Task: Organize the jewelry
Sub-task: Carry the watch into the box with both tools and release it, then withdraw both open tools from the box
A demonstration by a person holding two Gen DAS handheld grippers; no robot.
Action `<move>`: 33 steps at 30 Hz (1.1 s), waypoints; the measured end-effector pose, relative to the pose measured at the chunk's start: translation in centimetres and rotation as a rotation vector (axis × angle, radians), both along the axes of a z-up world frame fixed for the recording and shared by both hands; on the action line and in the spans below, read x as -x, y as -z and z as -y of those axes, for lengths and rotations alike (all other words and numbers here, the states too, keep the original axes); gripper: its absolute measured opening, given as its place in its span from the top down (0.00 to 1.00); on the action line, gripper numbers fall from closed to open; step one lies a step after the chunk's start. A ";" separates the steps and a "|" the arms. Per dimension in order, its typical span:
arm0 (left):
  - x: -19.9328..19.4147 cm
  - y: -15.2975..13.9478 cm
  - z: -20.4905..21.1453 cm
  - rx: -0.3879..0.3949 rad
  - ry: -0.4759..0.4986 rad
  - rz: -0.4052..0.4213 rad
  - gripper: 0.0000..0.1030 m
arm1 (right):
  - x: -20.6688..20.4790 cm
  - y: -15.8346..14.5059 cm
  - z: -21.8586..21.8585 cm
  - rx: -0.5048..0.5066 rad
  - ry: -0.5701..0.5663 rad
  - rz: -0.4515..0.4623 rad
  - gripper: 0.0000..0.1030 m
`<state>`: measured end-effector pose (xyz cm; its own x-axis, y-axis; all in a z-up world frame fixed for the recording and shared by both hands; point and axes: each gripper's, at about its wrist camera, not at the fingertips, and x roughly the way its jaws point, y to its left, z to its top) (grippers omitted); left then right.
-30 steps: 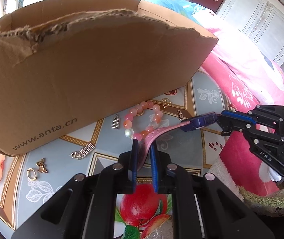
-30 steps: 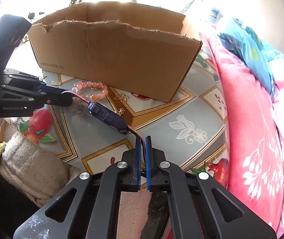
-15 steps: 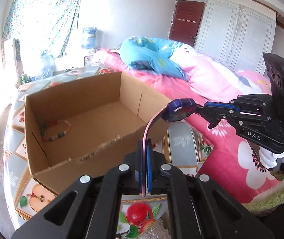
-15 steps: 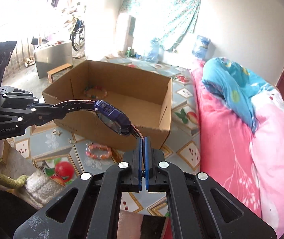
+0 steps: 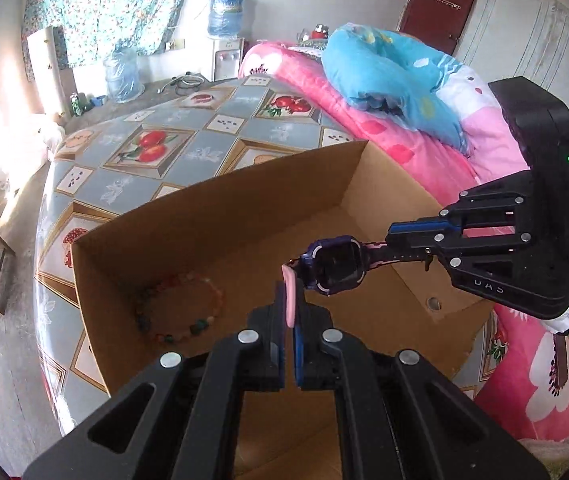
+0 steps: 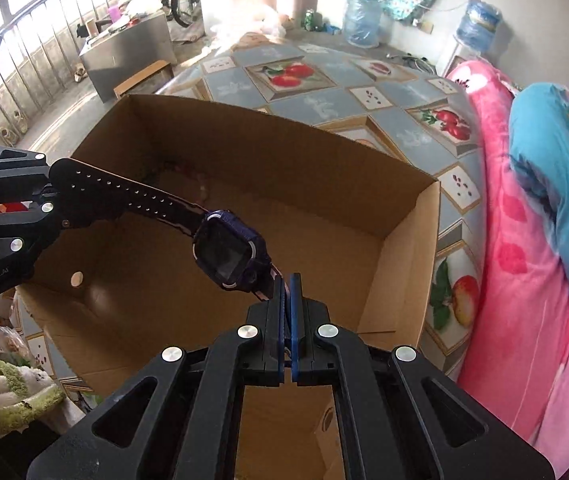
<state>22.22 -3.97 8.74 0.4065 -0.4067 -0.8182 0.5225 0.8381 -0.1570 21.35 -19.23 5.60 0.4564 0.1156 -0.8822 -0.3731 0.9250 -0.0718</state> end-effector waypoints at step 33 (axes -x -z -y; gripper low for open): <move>-2.1 -1.0 -0.5 0.014 -0.081 0.079 0.71 | -3.7 -2.5 3.6 0.080 0.053 0.091 0.96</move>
<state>24.29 -3.49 9.70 0.5011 -0.3816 -0.7768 0.4646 0.8759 -0.1305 25.06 -22.81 8.09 0.5382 0.0204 -0.8426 -0.3126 0.9332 -0.1770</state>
